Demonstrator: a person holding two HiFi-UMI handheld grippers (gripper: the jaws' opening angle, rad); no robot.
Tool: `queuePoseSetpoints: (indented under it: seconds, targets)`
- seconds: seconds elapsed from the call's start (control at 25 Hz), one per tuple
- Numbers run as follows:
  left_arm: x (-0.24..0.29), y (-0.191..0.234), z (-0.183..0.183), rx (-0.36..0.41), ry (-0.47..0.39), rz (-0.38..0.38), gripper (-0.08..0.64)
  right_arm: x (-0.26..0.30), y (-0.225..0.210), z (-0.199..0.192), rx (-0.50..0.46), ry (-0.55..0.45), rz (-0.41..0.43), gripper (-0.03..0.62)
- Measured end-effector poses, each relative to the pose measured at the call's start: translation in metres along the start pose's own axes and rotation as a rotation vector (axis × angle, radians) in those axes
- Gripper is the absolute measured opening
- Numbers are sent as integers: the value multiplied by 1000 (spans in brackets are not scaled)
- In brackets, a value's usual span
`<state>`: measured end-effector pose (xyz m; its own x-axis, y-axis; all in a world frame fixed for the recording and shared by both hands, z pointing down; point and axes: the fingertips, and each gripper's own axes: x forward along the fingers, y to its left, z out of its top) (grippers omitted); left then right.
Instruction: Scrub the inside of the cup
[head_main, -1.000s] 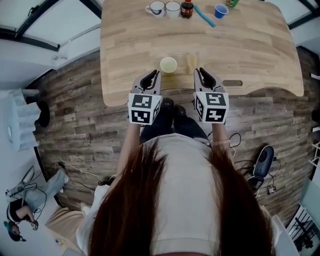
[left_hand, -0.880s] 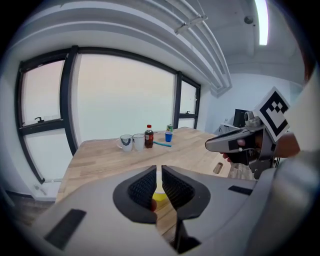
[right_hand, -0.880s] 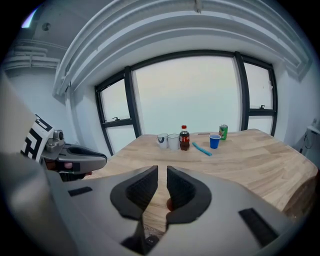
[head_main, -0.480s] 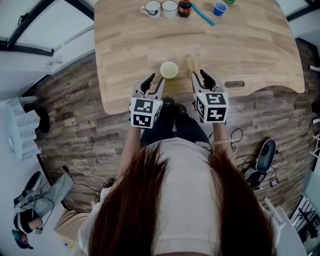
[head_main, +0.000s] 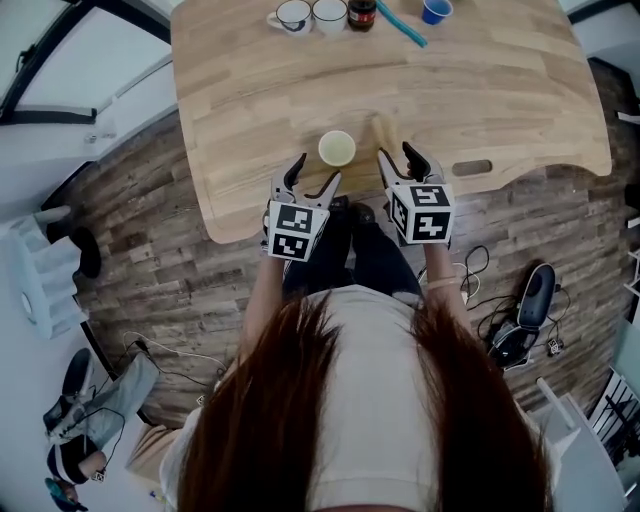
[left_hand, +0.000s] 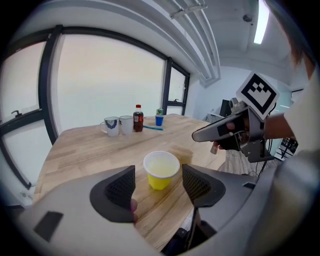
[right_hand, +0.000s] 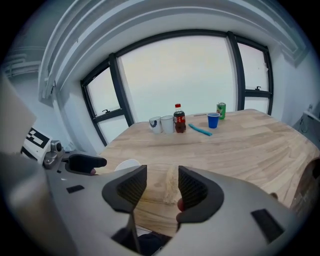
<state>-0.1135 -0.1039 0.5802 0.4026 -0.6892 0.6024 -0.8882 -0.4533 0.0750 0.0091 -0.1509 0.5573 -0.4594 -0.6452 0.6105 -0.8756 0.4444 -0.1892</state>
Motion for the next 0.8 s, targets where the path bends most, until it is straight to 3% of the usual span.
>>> queuePoseSetpoints:
  seconds: [0.8]
  targets:
    - [58,-1,-39,43,68,-24,314,44,-19,-40,96,92,-51,239]
